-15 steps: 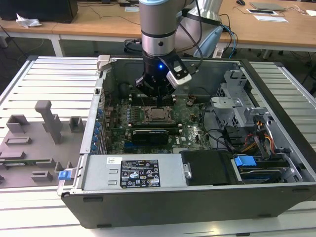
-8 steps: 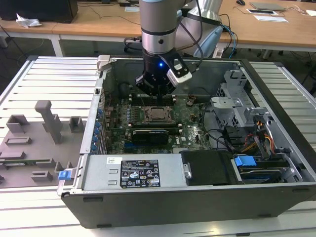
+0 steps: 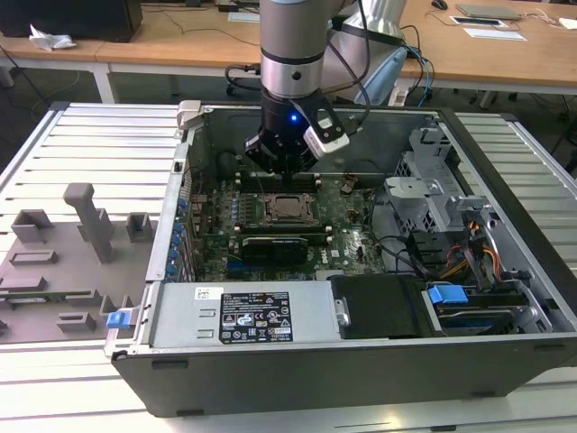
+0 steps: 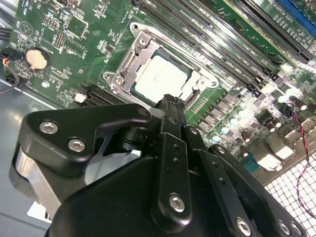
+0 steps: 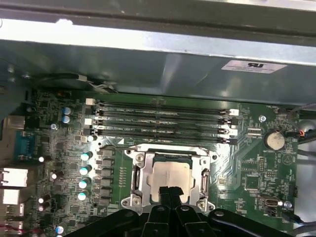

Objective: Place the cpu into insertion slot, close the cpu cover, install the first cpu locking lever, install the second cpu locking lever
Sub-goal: 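Install the first cpu locking lever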

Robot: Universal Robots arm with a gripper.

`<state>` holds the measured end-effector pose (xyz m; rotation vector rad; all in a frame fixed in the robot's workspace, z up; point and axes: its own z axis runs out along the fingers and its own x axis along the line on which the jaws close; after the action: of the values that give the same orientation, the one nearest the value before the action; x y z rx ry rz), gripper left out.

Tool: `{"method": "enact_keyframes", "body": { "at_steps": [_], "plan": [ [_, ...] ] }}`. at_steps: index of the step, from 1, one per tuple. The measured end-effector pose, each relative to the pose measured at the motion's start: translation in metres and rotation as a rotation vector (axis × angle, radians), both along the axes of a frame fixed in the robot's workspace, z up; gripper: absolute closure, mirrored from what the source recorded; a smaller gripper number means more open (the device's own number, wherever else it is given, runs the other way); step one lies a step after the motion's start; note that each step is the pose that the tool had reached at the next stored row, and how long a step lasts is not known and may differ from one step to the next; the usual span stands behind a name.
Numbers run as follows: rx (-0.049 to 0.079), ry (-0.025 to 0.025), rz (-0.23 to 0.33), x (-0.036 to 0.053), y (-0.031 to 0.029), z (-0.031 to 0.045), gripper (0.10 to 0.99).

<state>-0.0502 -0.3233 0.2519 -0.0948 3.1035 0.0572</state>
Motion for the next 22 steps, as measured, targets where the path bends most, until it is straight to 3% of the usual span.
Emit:
{"method": "enact_keyframes", "body": {
  "at_steps": [5, 15, 22],
  "plan": [
    [0.000, -0.0002, 0.000, -0.0021, 0.0001, -0.0001, 0.980],
    [0.001, -0.0013, 0.000, -0.0322, 0.0011, -0.0001, 0.980],
    [0.001, -0.0013, 0.000, -0.0368, 0.0012, -0.0001, 0.980]
  ]
}}
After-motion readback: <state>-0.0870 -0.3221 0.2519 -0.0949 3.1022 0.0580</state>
